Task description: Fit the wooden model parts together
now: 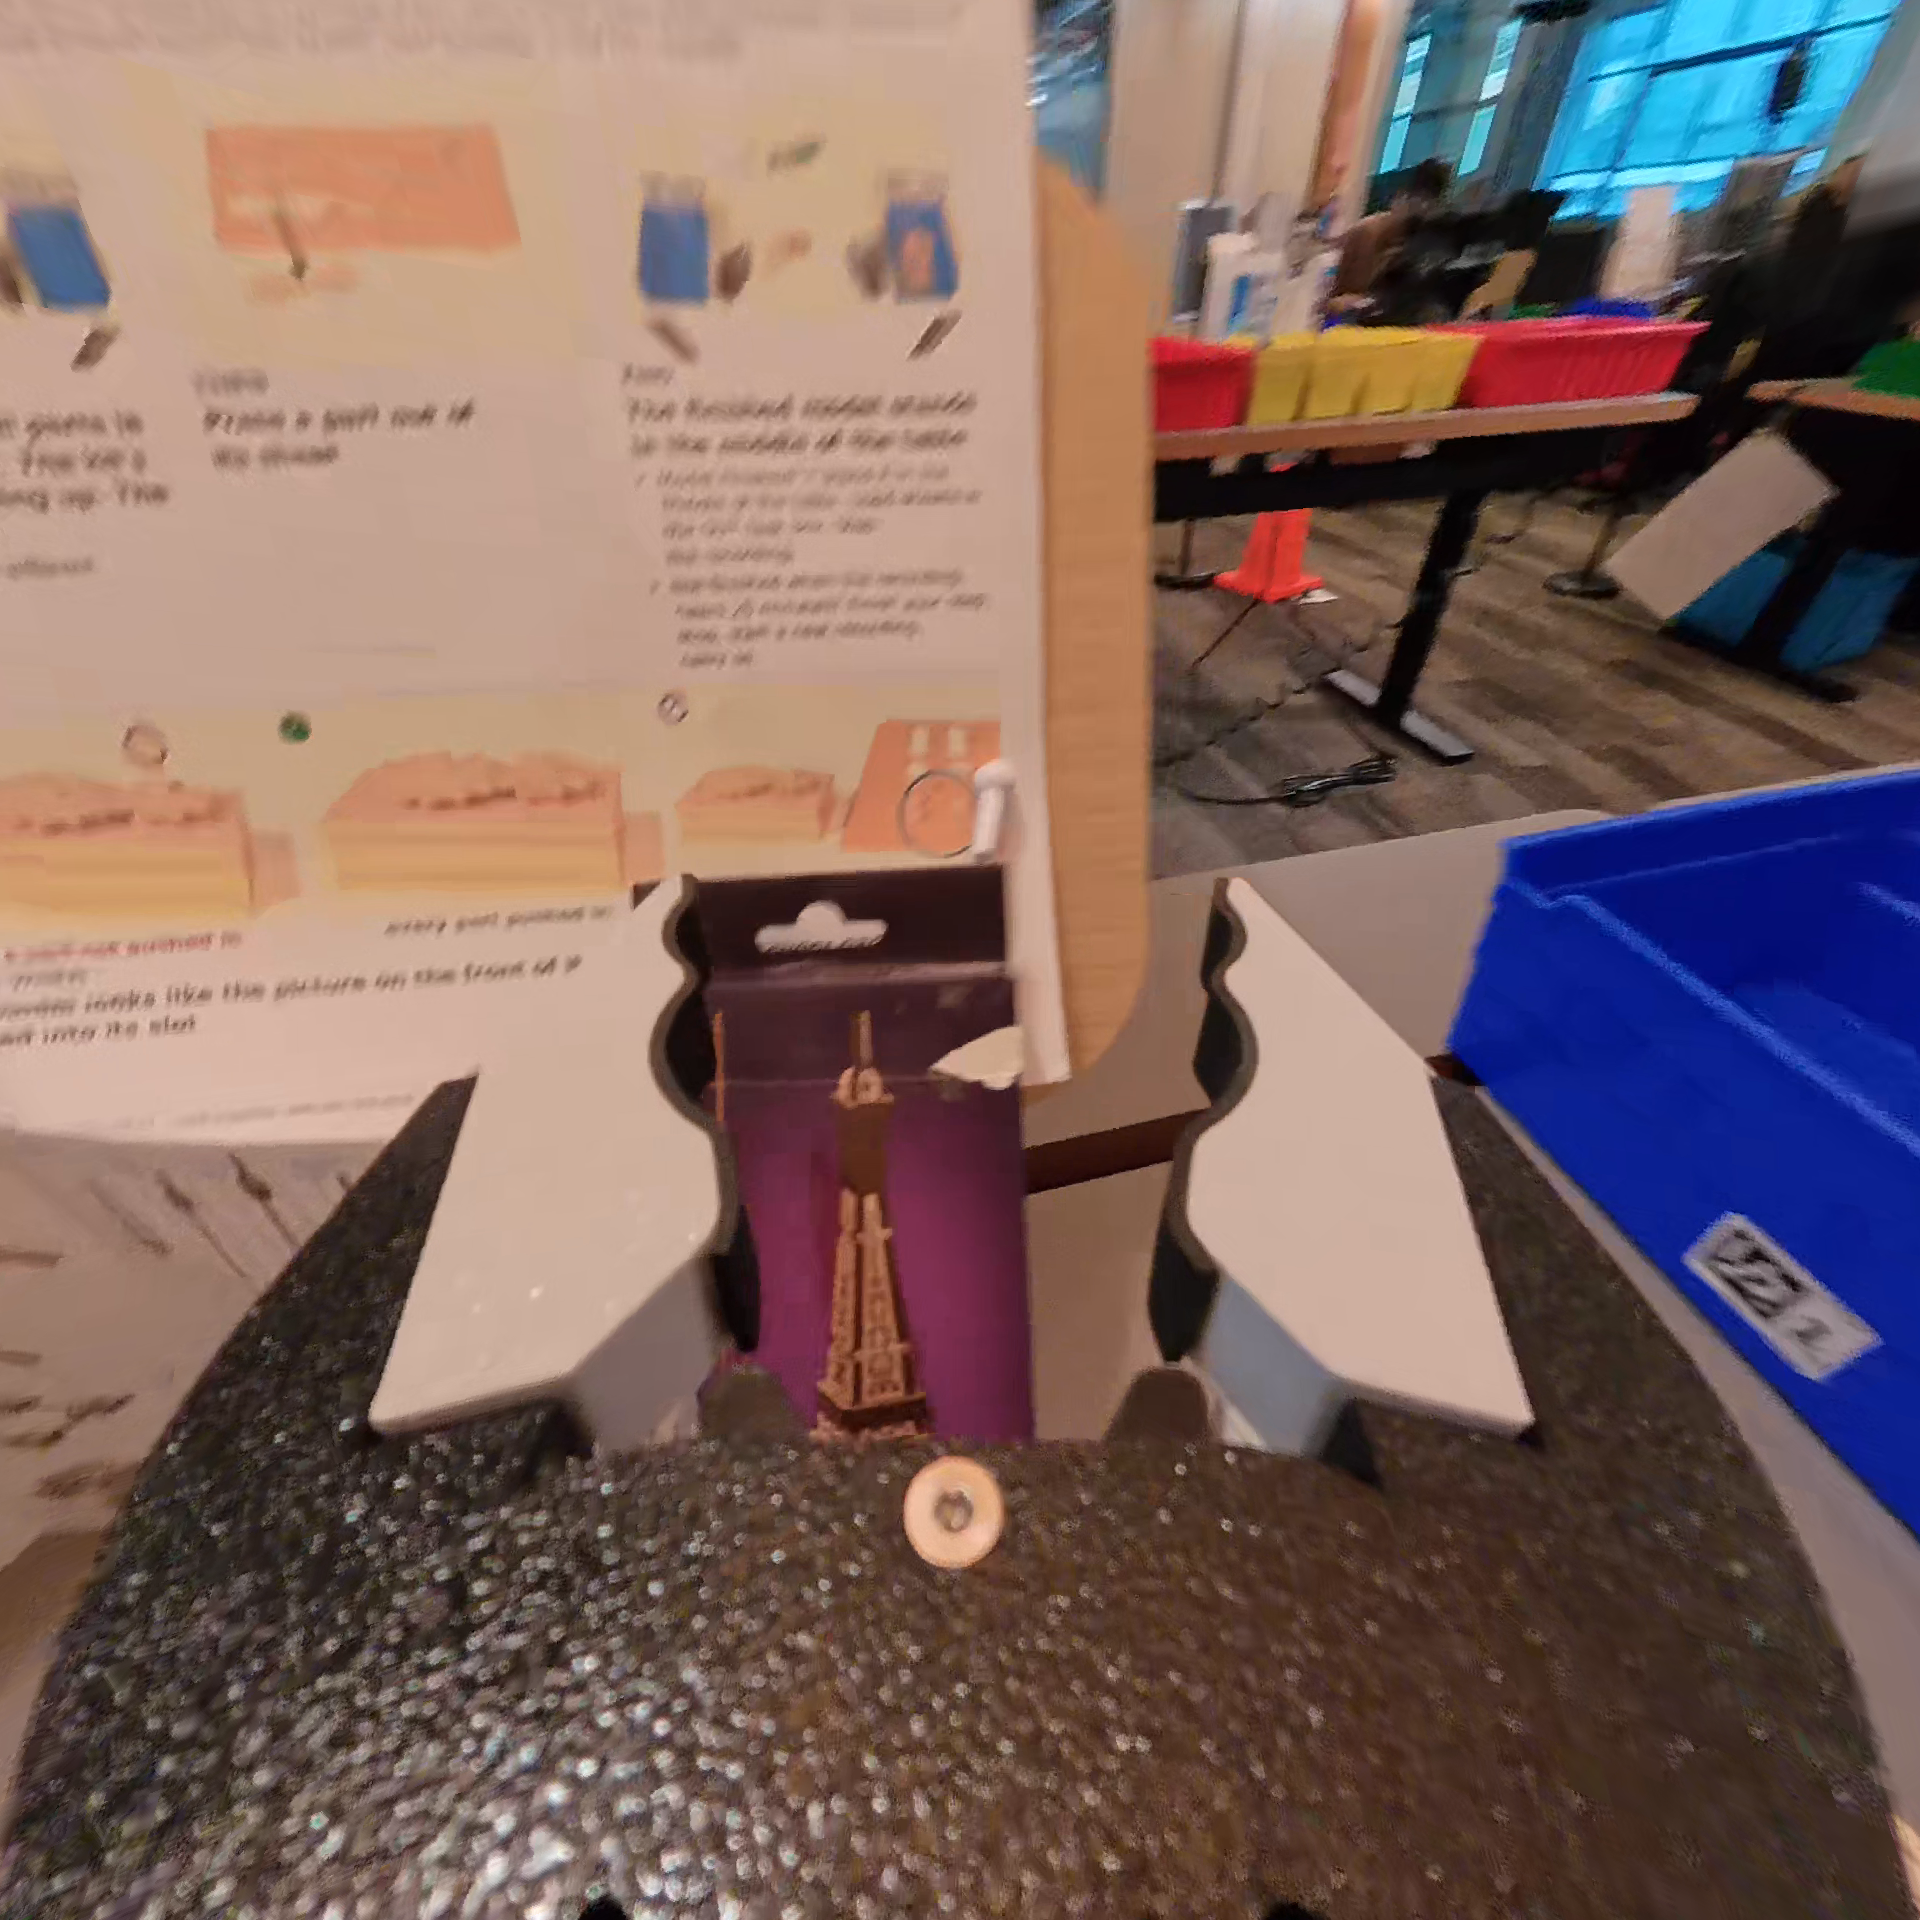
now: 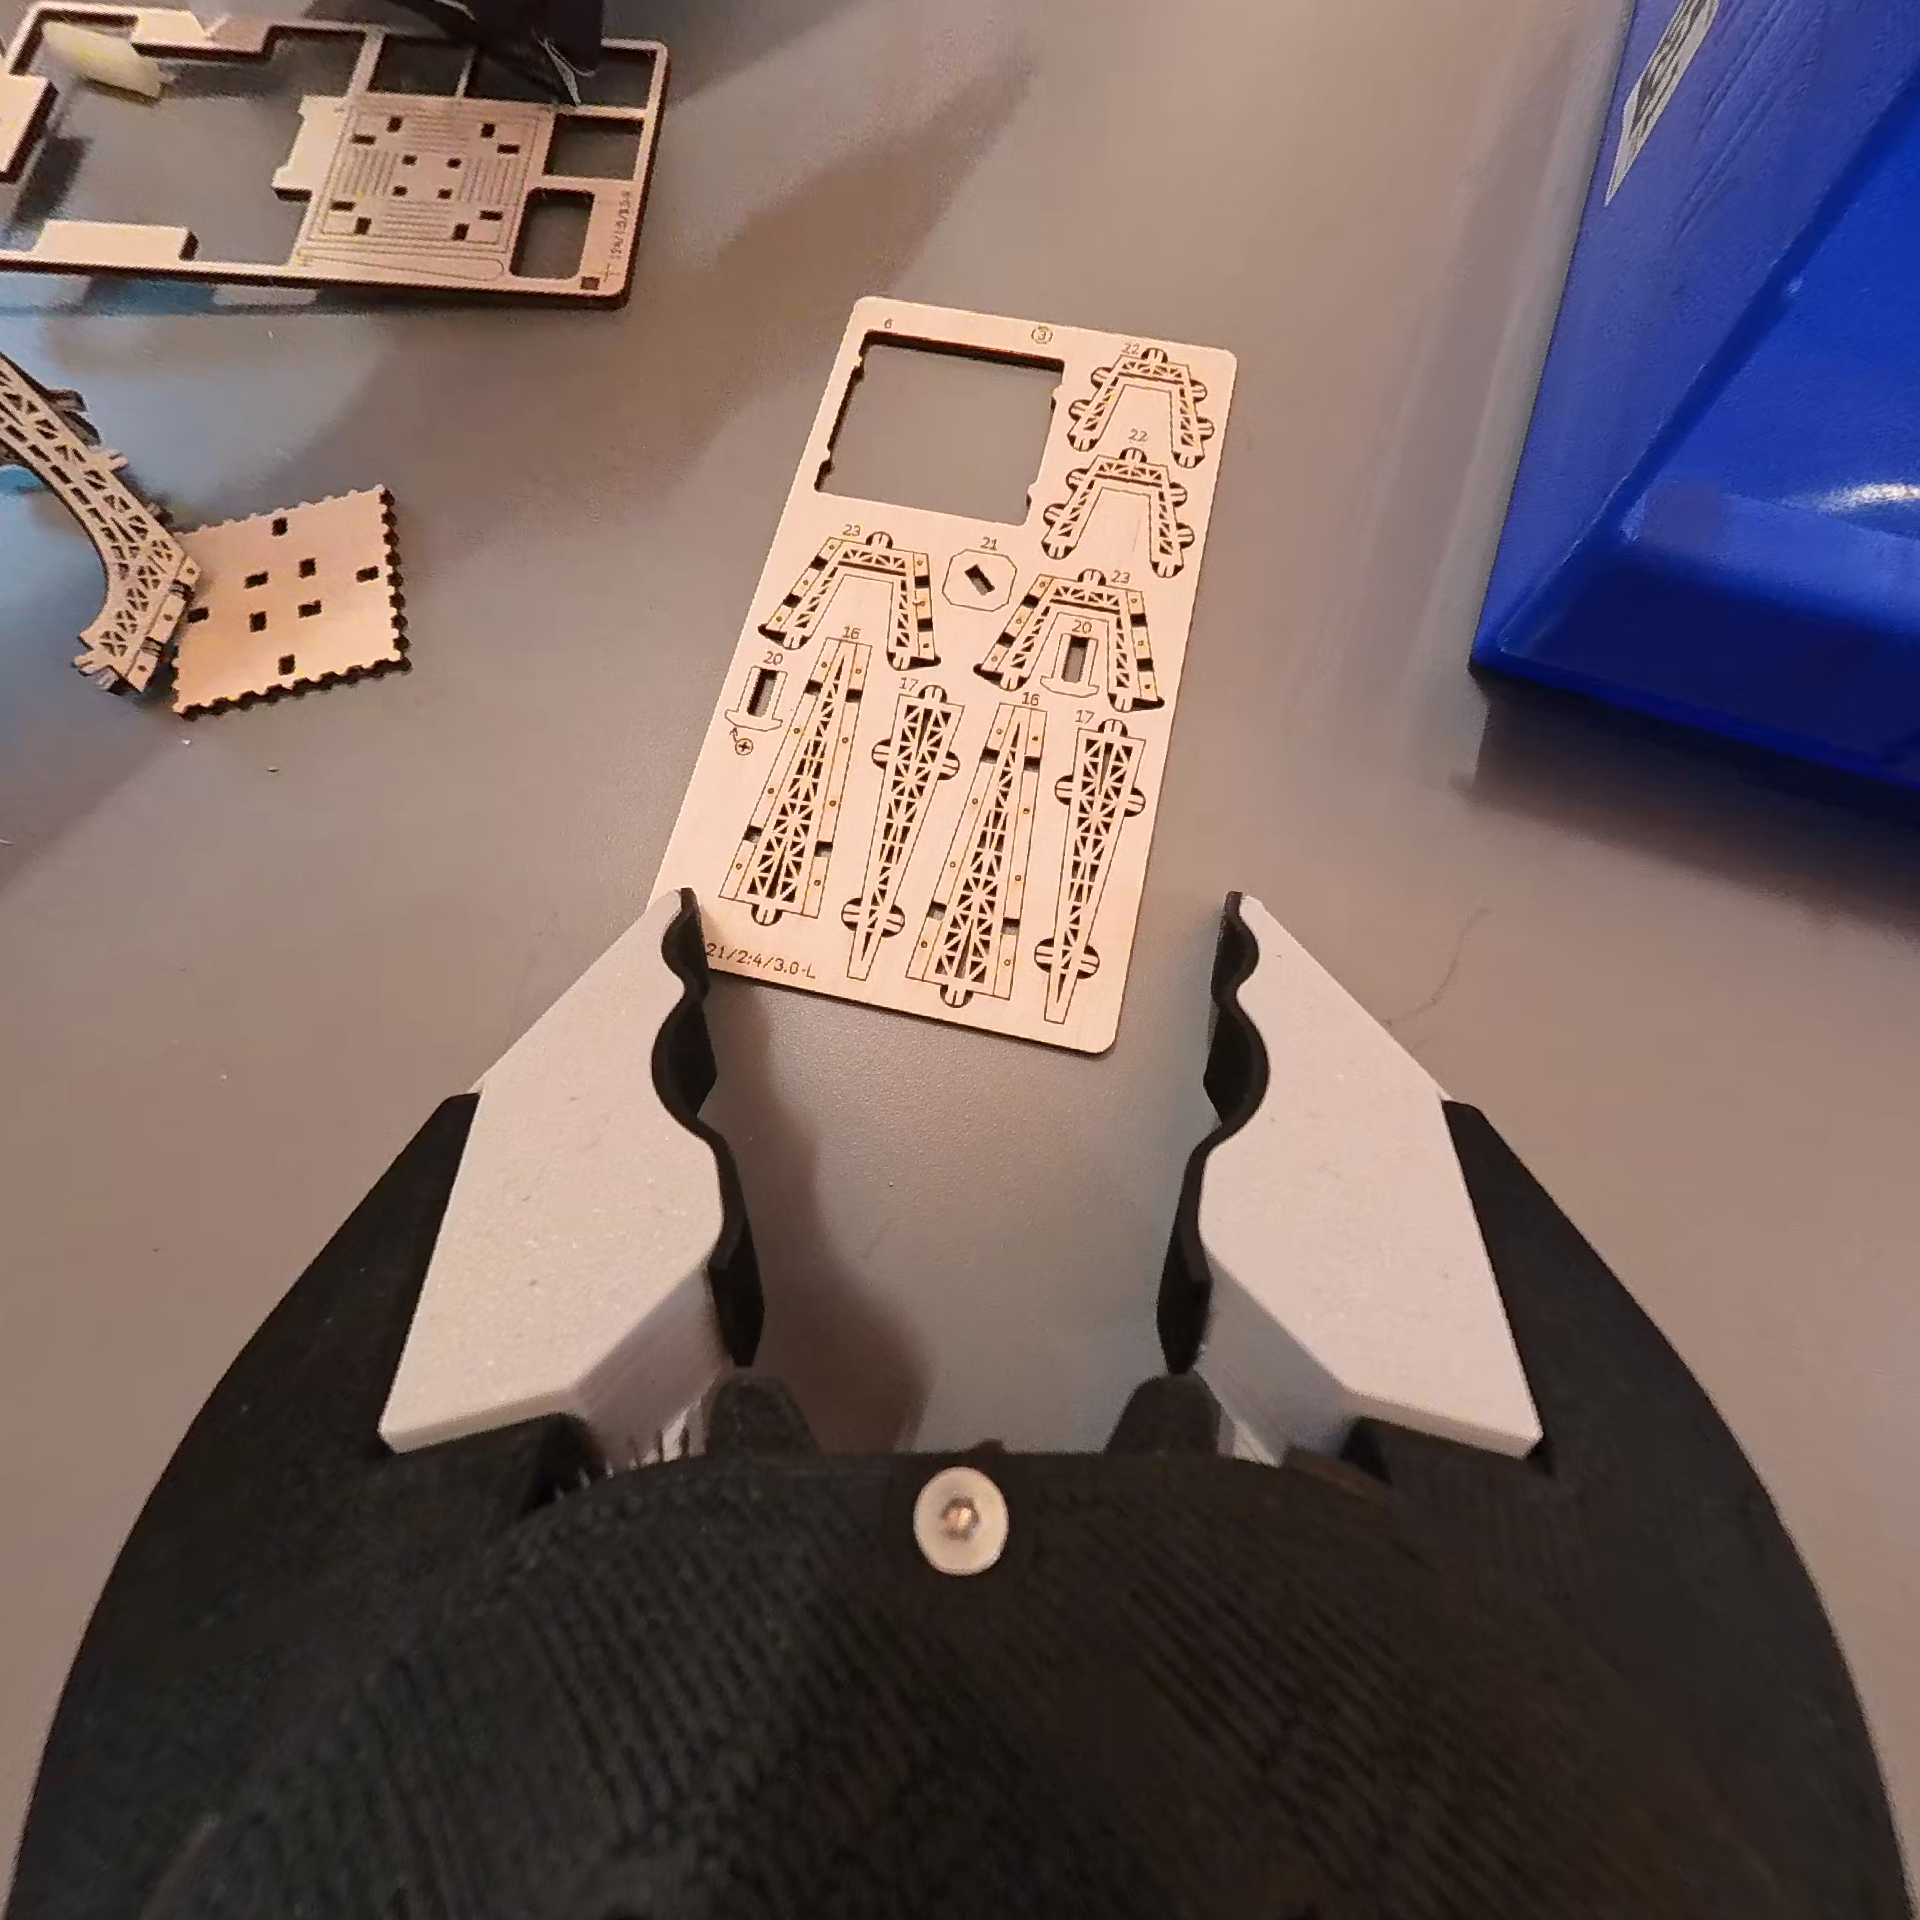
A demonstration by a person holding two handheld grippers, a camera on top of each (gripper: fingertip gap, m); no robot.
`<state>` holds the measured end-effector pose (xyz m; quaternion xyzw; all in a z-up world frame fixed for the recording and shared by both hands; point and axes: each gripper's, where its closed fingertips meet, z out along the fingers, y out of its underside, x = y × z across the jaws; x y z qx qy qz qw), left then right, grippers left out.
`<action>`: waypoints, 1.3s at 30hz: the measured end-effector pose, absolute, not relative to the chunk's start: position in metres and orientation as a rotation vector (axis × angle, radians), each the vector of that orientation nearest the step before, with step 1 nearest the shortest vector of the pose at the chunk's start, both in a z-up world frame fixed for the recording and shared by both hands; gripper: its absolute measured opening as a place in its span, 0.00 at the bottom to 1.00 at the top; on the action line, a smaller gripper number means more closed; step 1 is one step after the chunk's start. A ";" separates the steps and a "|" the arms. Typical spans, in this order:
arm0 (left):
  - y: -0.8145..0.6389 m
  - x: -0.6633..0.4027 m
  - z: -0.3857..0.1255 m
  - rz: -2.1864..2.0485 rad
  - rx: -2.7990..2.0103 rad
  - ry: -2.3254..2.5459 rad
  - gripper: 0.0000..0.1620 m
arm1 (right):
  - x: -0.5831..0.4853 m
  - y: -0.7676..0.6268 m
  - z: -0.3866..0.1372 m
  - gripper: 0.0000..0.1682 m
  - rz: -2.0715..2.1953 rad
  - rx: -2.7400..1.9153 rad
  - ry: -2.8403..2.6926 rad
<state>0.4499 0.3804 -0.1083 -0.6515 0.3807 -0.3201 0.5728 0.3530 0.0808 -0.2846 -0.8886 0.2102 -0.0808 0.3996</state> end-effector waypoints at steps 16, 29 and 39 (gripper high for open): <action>0.324 0.280 -0.085 -1.065 -1.451 1.321 0.31 | 0.357 0.078 -0.282 0.51 -0.185 -2.217 0.583; 0.401 0.163 -0.190 -0.865 -1.416 1.327 0.35 | 0.356 0.079 -0.283 0.53 -0.182 -2.223 0.568; 0.533 0.055 -0.207 -0.242 -1.494 1.022 0.27 | 0.357 0.078 -0.273 0.55 -0.478 -2.214 0.452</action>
